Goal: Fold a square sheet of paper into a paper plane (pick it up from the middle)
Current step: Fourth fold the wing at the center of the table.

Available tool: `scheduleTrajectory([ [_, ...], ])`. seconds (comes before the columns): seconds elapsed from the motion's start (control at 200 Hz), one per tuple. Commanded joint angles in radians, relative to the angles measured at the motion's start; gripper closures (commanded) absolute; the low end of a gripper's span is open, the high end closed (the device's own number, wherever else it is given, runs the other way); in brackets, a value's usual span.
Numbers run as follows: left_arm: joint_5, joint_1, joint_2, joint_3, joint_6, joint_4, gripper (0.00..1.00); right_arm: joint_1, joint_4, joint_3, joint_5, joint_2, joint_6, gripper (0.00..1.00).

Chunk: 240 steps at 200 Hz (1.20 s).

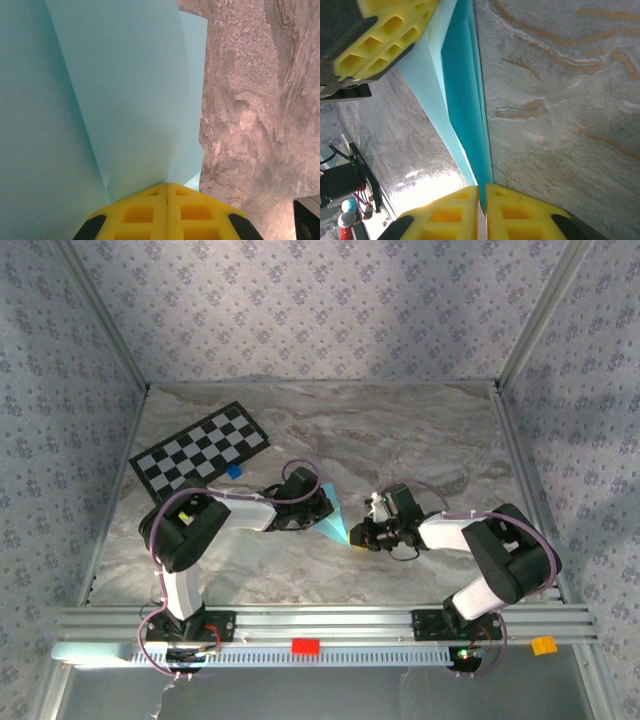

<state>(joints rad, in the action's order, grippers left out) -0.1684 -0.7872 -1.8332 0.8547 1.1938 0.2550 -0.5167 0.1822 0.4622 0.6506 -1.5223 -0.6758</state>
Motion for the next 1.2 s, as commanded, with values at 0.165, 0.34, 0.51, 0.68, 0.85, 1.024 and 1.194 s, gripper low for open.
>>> scheduleTrajectory([
  [0.165, 0.032, 0.01, -0.019, -0.024, 0.001, -0.044, 1.0, 0.013, -0.086, -0.028, -0.004, -0.033, 0.016, 0.94],
  [0.34, 0.033, 0.01, -0.018, -0.024, 0.003, -0.045, 1.0, 0.018, -0.109, -0.027, 0.002, -0.007, 0.027, 0.87],
  [0.51, 0.036, 0.011, -0.02, -0.029, 0.006, -0.04, 1.0, 0.021, -0.118, -0.04, -0.006, -0.004, 0.038, 0.94],
  [0.68, 0.036, 0.01, -0.021, -0.029, 0.007, -0.039, 1.0, 0.025, -0.123, -0.033, 0.001, 0.0, 0.036, 0.95],
  [0.85, 0.037, 0.01, -0.018, -0.031, 0.006, -0.039, 1.0, 0.031, -0.16, -0.005, 0.002, 0.077, 0.02, 0.85],
  [1.024, 0.038, 0.01, -0.014, -0.029, 0.002, -0.044, 1.0, 0.041, -0.229, 0.073, 0.002, 0.17, 0.039, 0.8],
  [1.194, 0.041, 0.009, -0.015, -0.033, 0.005, -0.04, 1.0, 0.008, -0.206, 0.169, 0.098, 0.092, 0.08, 0.94],
])
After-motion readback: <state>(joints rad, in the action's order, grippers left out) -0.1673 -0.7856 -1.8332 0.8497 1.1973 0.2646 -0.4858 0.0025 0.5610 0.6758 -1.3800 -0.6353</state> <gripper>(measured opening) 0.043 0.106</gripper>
